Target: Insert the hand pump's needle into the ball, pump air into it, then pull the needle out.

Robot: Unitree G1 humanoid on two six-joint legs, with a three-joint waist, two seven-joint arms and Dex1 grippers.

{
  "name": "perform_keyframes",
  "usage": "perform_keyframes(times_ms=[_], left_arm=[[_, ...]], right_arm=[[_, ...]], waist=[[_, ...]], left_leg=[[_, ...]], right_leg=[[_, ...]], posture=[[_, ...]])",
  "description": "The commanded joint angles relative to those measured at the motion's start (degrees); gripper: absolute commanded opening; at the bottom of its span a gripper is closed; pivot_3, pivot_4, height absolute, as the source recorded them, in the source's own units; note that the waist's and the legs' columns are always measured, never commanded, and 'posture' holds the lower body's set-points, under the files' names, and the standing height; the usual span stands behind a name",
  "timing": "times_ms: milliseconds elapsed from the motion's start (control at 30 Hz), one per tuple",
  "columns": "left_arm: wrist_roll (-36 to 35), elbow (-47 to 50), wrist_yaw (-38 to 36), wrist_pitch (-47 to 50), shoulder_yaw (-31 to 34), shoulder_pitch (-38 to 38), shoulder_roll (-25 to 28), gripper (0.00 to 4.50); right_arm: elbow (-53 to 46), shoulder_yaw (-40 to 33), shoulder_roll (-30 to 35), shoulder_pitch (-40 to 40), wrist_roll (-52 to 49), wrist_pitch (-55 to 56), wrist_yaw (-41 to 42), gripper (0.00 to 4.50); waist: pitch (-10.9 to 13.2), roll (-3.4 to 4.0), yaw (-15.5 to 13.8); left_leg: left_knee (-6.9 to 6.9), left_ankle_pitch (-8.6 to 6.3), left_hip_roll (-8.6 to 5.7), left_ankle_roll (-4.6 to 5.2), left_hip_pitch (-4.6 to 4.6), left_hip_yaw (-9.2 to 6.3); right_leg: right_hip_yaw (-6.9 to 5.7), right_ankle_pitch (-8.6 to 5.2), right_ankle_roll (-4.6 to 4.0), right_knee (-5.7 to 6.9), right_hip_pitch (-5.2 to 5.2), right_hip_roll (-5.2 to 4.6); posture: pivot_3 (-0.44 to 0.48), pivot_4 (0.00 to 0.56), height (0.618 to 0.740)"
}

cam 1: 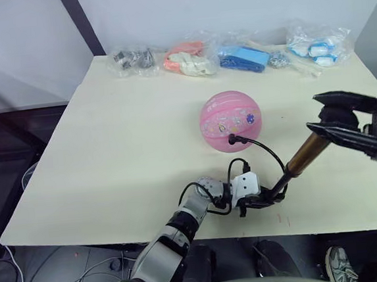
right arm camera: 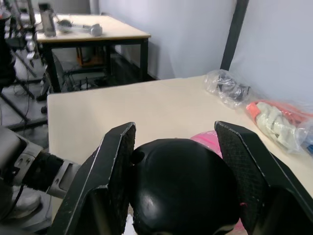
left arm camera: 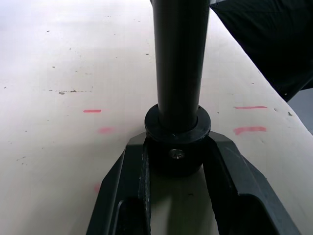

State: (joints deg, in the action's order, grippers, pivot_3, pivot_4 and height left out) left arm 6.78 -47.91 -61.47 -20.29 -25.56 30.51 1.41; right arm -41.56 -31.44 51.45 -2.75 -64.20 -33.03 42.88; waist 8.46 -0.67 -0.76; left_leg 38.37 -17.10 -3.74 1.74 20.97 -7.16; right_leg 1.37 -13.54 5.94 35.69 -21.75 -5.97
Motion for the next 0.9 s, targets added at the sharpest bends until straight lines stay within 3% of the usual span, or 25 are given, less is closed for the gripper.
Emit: perform_keyframes(times_ms=[33,333,567,700,900], left_arm=[[1.6,-2.9,-0.1,2.0,-0.9,-2.2,1.4,1.03],[1.4,-2.2,0.0,2.1,-0.8,-2.5,1.7,1.03],[1.1,-1.9,-0.1,2.3,-0.6,-2.7,1.6,1.03],[0.9,-1.9,-0.3,2.3,-0.6,-2.8,1.6,1.03],[0.8,-2.0,-0.4,2.4,-0.5,-2.5,1.4,1.03]], right_arm=[[-1.5,4.4,-2.7,-2.9,5.4,1.9,-0.4,2.16],[3.6,18.5,-10.9,-10.9,24.9,13.1,1.4,2.16],[8.4,25.5,-16.3,-13.8,32.6,20.0,0.9,2.16],[8.0,25.7,-17.1,-12.9,32.4,20.3,0.4,2.16],[2.8,19.8,-14.4,-8.4,24.9,15.6,-0.9,2.16]], waist=[[0.0,0.00,0.1],[-0.2,0.05,0.2],[-0.3,0.08,0.3],[-0.4,0.18,0.3],[-0.3,0.26,0.3]], left_leg=[[0.01,0.00,0.00,0.00,-0.04,0.07],[-0.01,0.00,0.04,-0.01,-0.27,-0.01],[-0.01,0.00,0.04,-0.02,-0.32,-0.01],[-0.01,0.00,0.04,-0.02,-0.31,-0.06],[-0.02,0.00,0.03,-0.02,-0.24,-0.07]], right_leg=[[0.06,0.00,0.00,0.02,0.01,0.00],[0.04,-0.01,0.03,0.07,0.07,0.22],[0.07,-0.01,0.03,0.07,0.08,0.25],[0.05,-0.01,0.01,0.07,0.07,0.27],[0.05,-0.01,0.01,0.06,0.05,0.26]], posture=[[0.000,0.150,0.740],[0.000,0.150,0.740],[0.000,0.150,0.740],[0.000,0.150,0.740],[0.000,0.150,0.740]])
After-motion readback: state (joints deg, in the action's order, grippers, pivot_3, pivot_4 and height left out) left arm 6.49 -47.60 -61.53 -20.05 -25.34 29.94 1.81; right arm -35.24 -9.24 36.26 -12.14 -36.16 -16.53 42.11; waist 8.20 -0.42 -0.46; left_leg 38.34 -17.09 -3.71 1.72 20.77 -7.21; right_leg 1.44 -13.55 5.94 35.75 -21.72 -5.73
